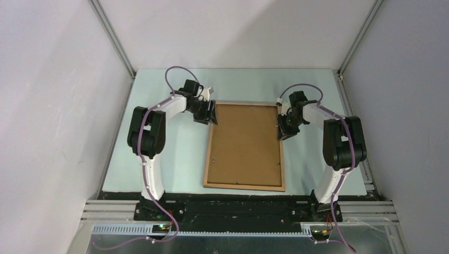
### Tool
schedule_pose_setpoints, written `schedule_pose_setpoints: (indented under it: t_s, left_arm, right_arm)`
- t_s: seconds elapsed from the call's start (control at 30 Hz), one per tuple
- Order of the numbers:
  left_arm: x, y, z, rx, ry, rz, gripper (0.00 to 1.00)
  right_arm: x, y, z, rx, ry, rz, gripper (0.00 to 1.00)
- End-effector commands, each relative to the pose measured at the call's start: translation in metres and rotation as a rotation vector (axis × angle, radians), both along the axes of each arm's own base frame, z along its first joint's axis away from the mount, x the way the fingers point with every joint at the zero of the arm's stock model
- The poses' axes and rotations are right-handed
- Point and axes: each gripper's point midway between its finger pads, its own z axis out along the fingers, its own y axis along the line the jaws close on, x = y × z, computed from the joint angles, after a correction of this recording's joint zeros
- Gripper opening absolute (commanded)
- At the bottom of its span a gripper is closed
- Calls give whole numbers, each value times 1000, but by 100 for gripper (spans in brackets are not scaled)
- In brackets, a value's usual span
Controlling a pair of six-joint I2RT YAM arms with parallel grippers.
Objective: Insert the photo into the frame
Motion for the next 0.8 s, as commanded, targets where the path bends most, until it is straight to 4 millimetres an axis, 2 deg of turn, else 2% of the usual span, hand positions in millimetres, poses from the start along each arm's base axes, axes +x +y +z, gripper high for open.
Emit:
schedule_pose_setpoints:
  t_s: [0.0,0.17,0.57,0.77]
  left_arm:
    - [14,-3,5,41,-41,4,61]
    - [18,-5,2,90,-60,8,56]
    - [14,-15,-4,140,-70,-10,54]
    - [16,-17,-8,162,-72,-5,49]
  right_arm:
    - [-2,-10,2,-22,-18,41,0]
    - [1,-7,2,20,-13,21,0]
    - [-1,-5,0,52,5,8,0]
    - [-2,-6,0,79,19,-5,0]
